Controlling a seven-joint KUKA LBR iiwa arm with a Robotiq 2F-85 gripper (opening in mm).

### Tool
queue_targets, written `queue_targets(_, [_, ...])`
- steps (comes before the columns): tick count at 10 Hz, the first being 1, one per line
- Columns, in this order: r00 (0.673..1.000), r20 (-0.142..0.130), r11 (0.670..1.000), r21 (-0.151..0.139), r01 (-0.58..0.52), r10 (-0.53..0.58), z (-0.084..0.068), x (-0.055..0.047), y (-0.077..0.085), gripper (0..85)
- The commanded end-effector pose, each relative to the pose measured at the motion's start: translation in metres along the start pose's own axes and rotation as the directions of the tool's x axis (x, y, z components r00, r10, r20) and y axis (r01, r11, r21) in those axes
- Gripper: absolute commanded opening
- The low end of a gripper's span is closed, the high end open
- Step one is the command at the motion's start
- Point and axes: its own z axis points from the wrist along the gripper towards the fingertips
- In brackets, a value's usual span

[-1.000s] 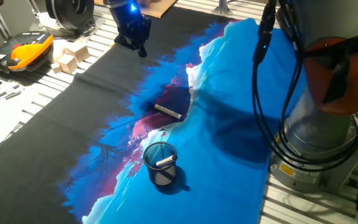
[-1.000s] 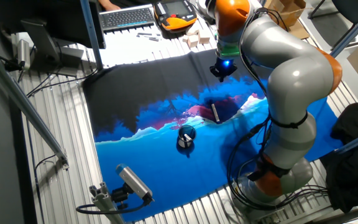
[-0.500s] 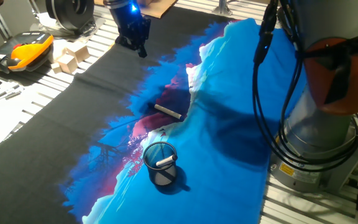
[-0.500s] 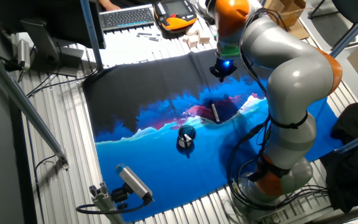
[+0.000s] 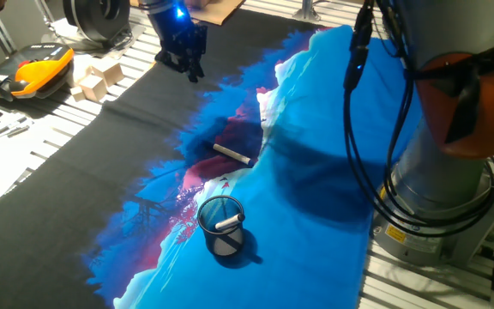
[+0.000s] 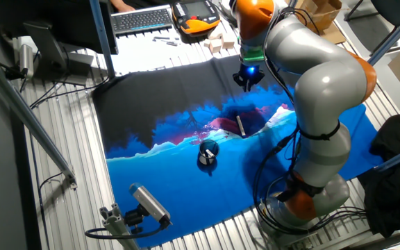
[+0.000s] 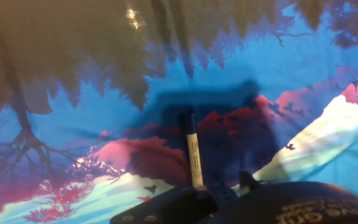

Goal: Put the pen into the pen holder

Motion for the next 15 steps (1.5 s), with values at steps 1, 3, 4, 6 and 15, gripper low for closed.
queue_targets(1, [1.000, -0.003, 1.000, -0.008, 0.006, -0.006, 0.007, -0.001, 0.001, 34.0])
queue_targets(3, [1.000, 0.000, 1.000, 0.009, 0.020, -0.020, 0.027, -0.003, 0.010, 34.0])
queue_targets(4, [1.000, 0.000, 0.999, 0.014, 0.029, -0.029, 0.035, -0.004, 0.014, 34.0])
queue_targets(6, [0.999, 0.010, 0.998, 0.042, 0.043, -0.043, 0.058, -0.006, 0.021, 34.0])
queue_targets(15, [0.997, 0.028, 0.997, 0.009, 0.076, -0.076, 0.127, -0.006, 0.024, 34.0])
